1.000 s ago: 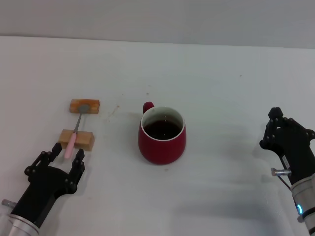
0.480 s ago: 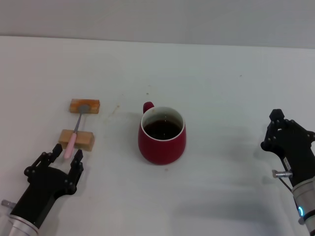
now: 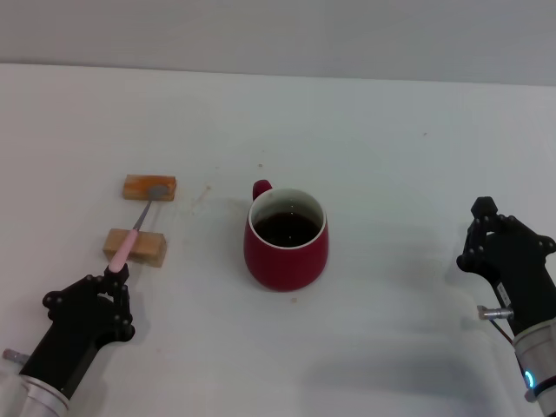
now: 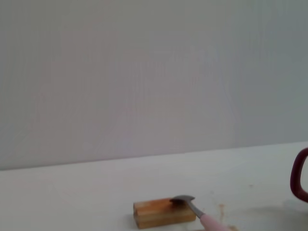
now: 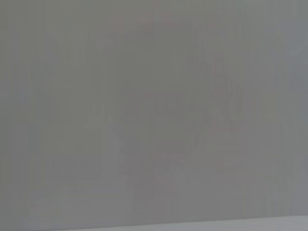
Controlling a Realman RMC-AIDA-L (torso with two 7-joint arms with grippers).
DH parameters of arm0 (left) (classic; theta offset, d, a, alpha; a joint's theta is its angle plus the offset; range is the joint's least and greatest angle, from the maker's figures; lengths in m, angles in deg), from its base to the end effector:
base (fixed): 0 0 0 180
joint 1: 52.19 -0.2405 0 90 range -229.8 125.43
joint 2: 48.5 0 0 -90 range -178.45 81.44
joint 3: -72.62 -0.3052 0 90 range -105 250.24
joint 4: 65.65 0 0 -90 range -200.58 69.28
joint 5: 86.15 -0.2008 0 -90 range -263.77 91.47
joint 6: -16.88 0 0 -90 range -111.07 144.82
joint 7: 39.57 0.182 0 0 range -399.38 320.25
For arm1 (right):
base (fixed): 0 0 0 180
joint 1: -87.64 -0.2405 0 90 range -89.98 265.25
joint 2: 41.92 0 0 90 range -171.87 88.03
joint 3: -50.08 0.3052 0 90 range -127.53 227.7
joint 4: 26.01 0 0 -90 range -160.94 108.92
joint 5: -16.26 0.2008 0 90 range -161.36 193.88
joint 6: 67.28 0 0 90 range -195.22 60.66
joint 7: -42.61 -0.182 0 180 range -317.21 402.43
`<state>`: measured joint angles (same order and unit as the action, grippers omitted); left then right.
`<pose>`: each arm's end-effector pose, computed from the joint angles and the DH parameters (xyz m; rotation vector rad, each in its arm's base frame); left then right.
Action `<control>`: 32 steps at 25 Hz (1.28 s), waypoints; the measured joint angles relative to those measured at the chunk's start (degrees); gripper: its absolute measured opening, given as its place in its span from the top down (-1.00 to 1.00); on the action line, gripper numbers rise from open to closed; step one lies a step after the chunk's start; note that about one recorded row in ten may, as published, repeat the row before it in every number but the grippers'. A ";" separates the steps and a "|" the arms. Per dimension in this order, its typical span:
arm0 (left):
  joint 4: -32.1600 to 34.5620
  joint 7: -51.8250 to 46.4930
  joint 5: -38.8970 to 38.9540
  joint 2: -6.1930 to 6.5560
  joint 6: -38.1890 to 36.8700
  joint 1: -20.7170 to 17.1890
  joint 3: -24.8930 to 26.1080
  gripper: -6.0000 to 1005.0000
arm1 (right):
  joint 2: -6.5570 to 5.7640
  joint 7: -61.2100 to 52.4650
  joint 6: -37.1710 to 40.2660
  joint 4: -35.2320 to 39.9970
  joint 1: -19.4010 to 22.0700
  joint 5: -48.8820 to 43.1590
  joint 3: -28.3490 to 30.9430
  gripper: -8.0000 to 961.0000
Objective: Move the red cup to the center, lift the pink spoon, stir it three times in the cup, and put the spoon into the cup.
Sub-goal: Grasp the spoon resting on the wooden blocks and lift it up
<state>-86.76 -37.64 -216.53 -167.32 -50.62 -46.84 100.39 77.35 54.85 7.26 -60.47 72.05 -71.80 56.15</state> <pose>-0.3770 0.2423 -0.1113 -1.8450 -0.5935 -0.5673 0.3262 0.2870 -0.1128 -1.6104 0.7104 0.7190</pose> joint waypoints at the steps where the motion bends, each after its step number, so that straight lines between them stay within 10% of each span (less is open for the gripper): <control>1: -0.09 0.00 0.00 0.00 -0.15 0.01 0.00 0.49 | 0.00 0.00 0.00 0.00 0.11 -0.10 0.00 0.99; 7: -0.43 -0.01 -0.30 0.20 -2.12 0.11 -0.44 0.98 | 0.00 -0.05 -0.10 0.00 0.45 -0.10 0.00 0.99; 32: 0.99 -0.67 -0.23 0.16 -0.58 -0.21 -1.05 0.95 | 0.09 -0.12 -0.71 -0.38 0.56 -0.09 -0.07 0.99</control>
<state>-85.77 -38.31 -216.75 -167.15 -51.20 -47.05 99.34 77.44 54.74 6.54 -60.85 72.61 -71.90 56.08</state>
